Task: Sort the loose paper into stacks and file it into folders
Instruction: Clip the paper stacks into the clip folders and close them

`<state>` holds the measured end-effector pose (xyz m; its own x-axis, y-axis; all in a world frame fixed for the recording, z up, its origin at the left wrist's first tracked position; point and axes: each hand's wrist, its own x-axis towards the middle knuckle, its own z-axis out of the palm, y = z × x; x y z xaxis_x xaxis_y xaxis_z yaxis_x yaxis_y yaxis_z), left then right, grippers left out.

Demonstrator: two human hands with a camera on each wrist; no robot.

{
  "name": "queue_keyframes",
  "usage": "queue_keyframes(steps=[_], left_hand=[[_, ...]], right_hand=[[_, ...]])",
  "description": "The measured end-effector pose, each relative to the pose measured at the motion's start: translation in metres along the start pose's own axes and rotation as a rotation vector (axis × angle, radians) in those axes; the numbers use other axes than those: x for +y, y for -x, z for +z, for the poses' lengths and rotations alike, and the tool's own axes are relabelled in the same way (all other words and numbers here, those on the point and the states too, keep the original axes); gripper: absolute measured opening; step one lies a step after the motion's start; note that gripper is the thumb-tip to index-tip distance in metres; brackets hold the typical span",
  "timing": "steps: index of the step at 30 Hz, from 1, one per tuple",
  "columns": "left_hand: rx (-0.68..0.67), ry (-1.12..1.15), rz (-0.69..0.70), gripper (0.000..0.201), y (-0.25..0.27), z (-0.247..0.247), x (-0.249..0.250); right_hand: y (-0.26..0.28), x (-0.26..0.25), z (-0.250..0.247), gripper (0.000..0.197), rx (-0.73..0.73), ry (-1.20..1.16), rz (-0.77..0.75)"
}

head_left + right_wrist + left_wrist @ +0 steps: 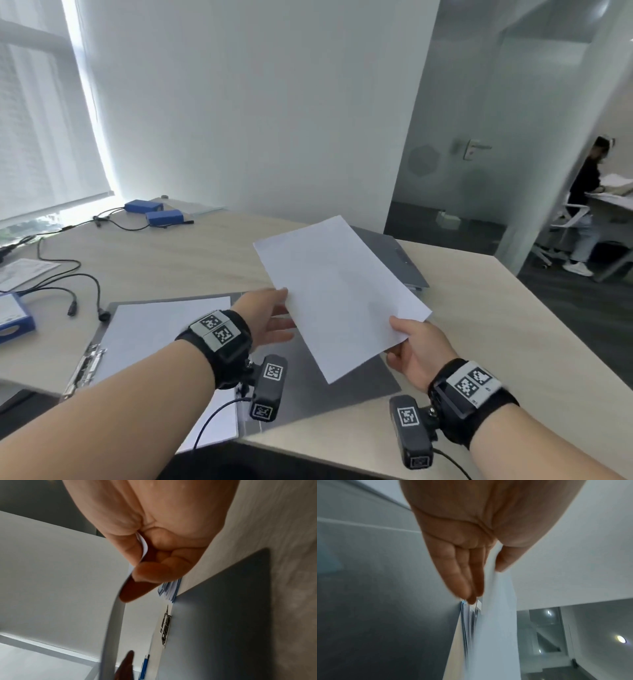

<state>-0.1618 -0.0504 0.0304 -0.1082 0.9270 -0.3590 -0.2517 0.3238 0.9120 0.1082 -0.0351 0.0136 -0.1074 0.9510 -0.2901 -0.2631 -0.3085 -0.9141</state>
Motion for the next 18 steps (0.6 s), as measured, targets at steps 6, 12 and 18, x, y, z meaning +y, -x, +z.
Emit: queue_keyframes(steps=[6,12,18], left_hand=[[0.085,-0.123,-0.093,0.019,-0.016,-0.015,-0.012],[0.035,-0.372,-0.246,0.010,-0.021,-0.047,-0.023],[0.028,-0.462,-0.293,0.012,-0.020,-0.059,-0.026]], right_hand=[[-0.001,-0.003,-0.025,0.028,-0.047,0.114,0.148],[-0.017,-0.009,-0.033,0.033,-0.116,0.369,0.273],[-0.045,-0.002,-0.005,0.030,-0.188,0.642,0.258]])
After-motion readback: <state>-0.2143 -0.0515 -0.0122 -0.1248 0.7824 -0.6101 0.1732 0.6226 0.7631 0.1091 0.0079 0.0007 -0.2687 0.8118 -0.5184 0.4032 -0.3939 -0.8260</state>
